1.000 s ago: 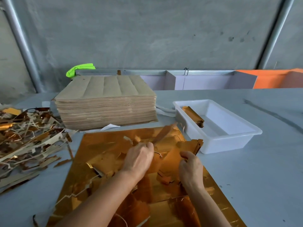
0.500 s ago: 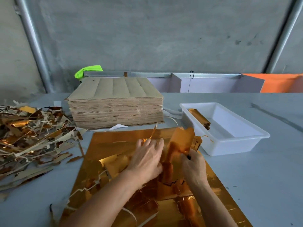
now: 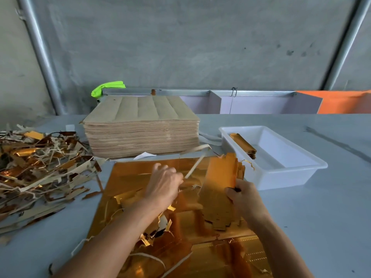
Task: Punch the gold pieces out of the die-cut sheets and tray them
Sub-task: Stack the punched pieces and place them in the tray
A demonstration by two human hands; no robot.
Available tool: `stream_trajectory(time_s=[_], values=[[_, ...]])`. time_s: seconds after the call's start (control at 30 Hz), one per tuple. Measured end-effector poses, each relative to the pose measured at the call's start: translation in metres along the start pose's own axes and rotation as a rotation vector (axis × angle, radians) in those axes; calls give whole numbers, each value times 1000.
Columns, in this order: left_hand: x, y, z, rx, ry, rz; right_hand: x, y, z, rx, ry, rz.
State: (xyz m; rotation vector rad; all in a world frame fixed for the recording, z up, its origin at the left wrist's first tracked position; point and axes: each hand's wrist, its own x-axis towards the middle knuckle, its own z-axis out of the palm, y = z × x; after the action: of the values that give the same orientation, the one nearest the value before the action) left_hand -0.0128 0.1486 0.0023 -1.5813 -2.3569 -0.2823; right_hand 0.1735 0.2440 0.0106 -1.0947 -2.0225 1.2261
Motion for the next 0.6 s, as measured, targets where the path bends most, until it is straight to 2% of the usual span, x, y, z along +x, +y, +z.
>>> stream_trajectory(time_s=[0.13, 0.37, 0.47, 0.53, 0.6], values=[[7, -18, -14, 86, 99, -165, 3, 10, -12, -147, 47, -36], [33, -58, -37, -229, 225, -589, 9, 22, -27, -172, 209, -2], [49, -78, -45, -473, 297, -765, 9, 23, -27, -110, 294, 28], [64, -90, -55, -822, 415, -904, 10, 21, -24, -77, 329, 30], [75, -95, -64, -1002, 550, -980, 9, 18, -21, -36, 348, 30]])
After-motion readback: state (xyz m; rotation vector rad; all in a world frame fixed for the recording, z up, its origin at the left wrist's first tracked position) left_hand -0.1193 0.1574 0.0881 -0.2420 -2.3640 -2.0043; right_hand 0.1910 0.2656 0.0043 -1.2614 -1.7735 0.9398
